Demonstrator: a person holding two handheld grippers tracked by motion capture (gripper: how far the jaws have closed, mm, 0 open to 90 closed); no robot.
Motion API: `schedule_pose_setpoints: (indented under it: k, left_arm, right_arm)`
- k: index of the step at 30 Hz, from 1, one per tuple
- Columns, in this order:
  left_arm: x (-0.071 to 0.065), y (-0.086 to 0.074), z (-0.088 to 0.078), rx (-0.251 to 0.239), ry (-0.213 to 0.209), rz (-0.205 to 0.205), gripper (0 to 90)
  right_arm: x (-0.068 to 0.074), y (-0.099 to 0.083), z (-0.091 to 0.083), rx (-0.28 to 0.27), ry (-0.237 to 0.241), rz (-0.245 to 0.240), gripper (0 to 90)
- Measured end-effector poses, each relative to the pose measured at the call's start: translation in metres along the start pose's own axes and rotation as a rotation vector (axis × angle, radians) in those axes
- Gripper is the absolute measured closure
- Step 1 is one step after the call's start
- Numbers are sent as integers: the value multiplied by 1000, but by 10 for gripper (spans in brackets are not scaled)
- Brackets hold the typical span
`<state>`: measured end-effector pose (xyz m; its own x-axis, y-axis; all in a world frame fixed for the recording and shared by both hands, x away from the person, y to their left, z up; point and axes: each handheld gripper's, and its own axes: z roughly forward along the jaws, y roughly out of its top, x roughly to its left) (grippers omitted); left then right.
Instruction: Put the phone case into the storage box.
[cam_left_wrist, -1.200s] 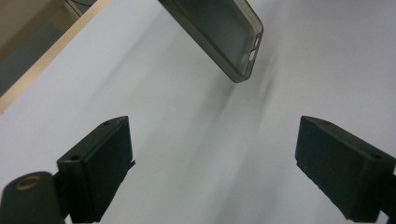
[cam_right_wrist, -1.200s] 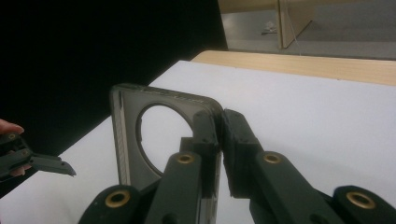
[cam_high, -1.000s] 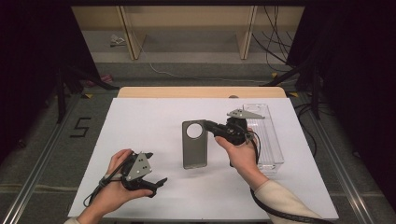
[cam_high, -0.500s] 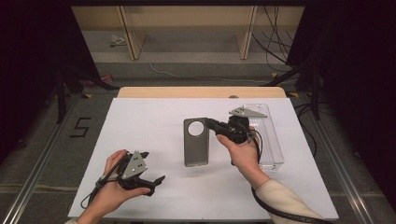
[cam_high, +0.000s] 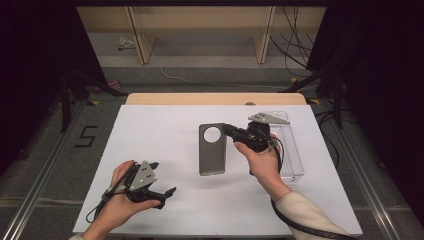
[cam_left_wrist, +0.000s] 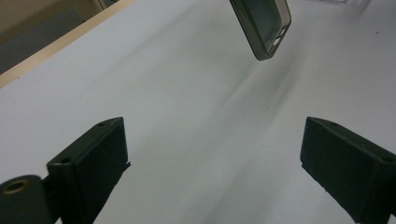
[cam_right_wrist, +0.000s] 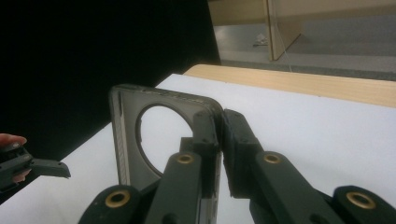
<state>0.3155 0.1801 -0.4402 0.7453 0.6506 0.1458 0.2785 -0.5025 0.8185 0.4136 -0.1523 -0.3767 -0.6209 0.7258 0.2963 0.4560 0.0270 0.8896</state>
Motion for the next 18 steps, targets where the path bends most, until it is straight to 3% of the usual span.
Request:
schedule_pose_setpoints:
  k: [18]
  left_arm:
    - [1,0,0,1,-1,0,72]
  right_arm:
    - [-5,5,-5,-18,-20,-3,845]
